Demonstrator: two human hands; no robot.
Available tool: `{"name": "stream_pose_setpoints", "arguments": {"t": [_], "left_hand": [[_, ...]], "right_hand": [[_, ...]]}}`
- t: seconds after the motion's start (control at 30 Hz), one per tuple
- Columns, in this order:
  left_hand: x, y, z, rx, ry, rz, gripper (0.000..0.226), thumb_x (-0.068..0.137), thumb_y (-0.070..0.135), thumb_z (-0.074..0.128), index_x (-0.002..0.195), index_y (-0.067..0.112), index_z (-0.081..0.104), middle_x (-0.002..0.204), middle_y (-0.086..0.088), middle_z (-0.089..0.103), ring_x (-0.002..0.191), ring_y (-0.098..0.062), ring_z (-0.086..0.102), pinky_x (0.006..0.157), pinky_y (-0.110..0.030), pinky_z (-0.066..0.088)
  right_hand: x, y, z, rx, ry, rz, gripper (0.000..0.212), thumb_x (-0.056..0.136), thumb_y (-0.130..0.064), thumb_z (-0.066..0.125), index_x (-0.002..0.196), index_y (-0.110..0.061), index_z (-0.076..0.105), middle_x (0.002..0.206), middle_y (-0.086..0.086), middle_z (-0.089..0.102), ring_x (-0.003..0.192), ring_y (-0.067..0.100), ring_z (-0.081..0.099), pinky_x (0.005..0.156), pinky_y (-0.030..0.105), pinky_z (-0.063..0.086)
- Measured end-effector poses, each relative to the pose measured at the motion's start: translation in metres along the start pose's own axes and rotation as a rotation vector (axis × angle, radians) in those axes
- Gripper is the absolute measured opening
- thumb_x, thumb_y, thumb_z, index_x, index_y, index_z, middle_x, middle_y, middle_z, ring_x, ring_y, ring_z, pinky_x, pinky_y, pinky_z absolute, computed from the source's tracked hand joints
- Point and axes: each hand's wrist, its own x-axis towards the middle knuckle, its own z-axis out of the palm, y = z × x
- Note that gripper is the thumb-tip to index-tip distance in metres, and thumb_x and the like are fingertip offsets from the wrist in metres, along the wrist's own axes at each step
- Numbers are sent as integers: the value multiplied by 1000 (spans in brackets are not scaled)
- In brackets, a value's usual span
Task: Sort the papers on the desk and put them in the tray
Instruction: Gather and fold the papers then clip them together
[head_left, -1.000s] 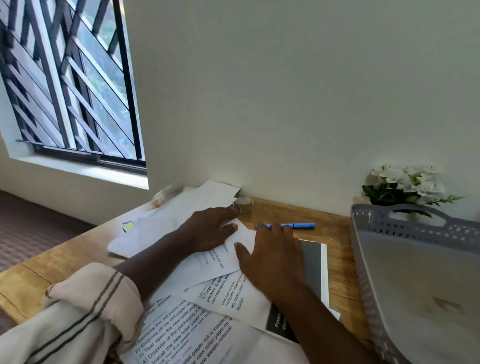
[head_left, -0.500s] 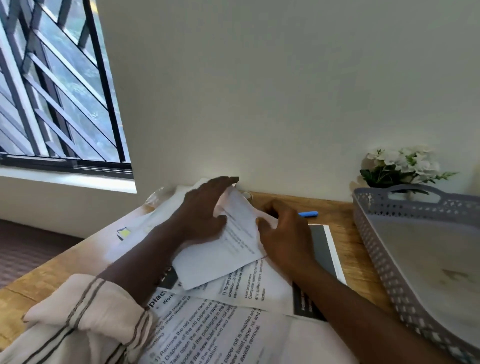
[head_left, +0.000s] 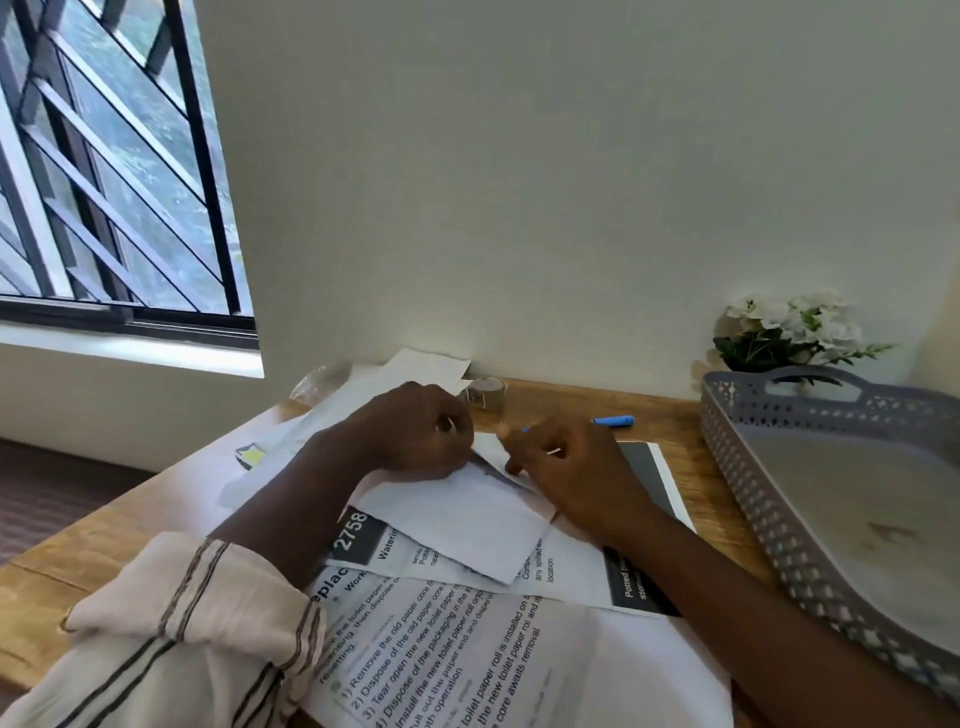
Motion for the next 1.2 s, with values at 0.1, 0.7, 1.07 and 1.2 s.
{"name": "stream_pose_setpoints", "arguments": {"t": [0.1, 0.7, 1.07, 1.2], "left_hand": [[-1, 0, -6, -126, -58, -56, 48, 64, 64, 45, 90, 39, 77, 101, 14, 75, 101, -12, 66, 98, -45, 50], [-2, 6, -14, -75, 318, 240, 36, 77, 31, 74, 112, 35, 67, 115, 10, 55, 108, -11, 53, 93, -32, 43], [-5, 8, -4, -66, -40, 49, 26, 72, 52, 61, 81, 31, 72, 88, 12, 72, 89, -9, 66, 85, -39, 55], [2, 21, 18, 45, 94, -8, 44, 88, 67, 57, 70, 27, 55, 75, 11, 59, 74, -10, 58, 63, -31, 38]], "right_hand": [[-2, -2, 0, -429, -95, -25, 32, 91, -51, 65, 106, -24, 73, 111, -3, 61, 106, 14, 58, 84, 32, 46], [6, -1, -21, 168, 299, -185, 13, 86, -16, 78, 97, -23, 74, 96, -11, 74, 93, 2, 67, 80, 14, 46], [-20, -10, -12, -430, -153, -72, 27, 95, -53, 56, 110, -34, 69, 121, -15, 63, 111, 8, 57, 94, 36, 47], [-21, -14, -8, -474, -226, -74, 25, 101, -42, 52, 121, -31, 61, 124, -6, 60, 110, 14, 56, 92, 33, 46]]}}
